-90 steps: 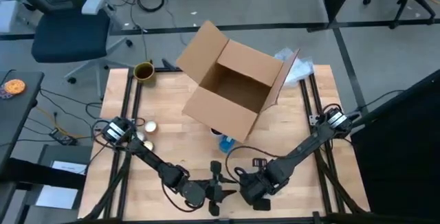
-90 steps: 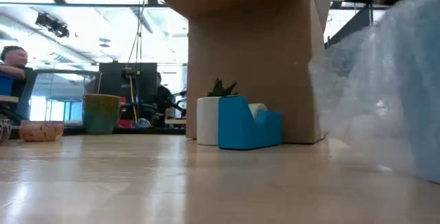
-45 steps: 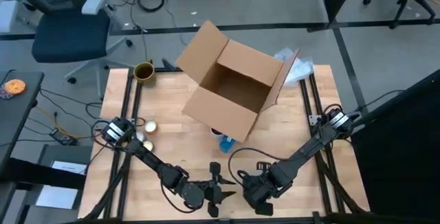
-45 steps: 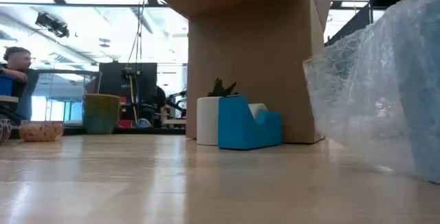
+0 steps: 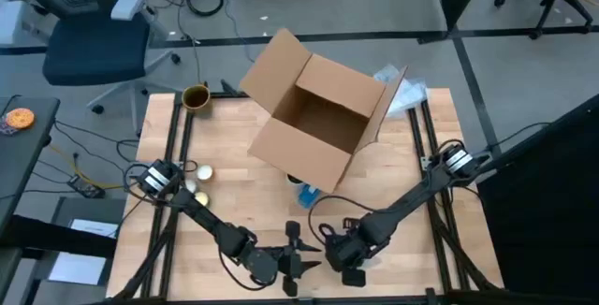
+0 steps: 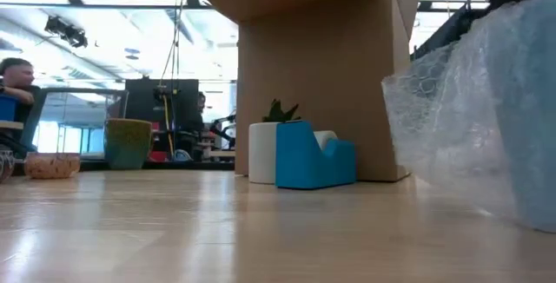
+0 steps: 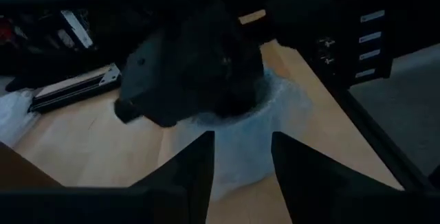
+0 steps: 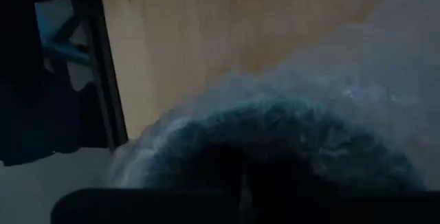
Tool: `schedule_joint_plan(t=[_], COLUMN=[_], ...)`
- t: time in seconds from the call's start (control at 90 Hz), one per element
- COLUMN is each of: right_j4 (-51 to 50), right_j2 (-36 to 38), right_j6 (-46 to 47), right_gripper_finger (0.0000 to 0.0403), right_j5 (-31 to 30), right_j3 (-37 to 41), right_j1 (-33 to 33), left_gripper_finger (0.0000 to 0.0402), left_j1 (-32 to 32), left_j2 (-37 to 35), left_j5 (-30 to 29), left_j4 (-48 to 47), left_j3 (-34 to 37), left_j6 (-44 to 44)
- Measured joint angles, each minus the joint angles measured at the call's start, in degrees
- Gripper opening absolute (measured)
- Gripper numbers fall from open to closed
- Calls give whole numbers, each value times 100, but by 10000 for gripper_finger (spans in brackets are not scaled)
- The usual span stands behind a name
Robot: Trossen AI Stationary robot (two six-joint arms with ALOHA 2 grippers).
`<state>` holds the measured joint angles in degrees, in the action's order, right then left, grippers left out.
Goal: Wrap mug
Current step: Wrap the blue mug with the bubble wrap on the table
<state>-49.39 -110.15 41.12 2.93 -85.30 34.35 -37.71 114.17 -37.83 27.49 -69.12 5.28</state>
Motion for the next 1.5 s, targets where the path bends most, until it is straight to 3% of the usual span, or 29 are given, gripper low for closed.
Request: schedule_joint_plan(t=[0.167, 0.322, 0.433, 0.711, 0.856, 1.267, 1.5], right_j4=[-1295, -1257, -1125, 498, 603, -1470, -1753], right_j2=[43, 40, -48, 9, 5, 48, 53], right_j6=[2, 299, 514, 877, 881, 527, 815], right_gripper_finger=[0, 0, 0, 0, 0, 0, 0], right_j5=[-132, -714, -764, -657, -525, -600, -755], right_j3=[-829, -920, -668, 676, 758, -870, -555], right_j1=[-7, 10, 31, 107, 114, 181, 341], left_gripper_finger=[131, 131, 131, 131, 131, 131, 131], left_j1=[-72, -100, -112, -119, -108, -103, -88], left_j2=[0, 0, 0, 0, 0, 0, 13], left_j5=[38, 51, 49, 46, 42, 25, 25], left_j4=[-5, -5, -7, -8, -9, -14, -13], left_j3=[0, 0, 0, 0, -2, -2, -2], left_j6=[-2, -105, -113, -114, -111, -111, -227])
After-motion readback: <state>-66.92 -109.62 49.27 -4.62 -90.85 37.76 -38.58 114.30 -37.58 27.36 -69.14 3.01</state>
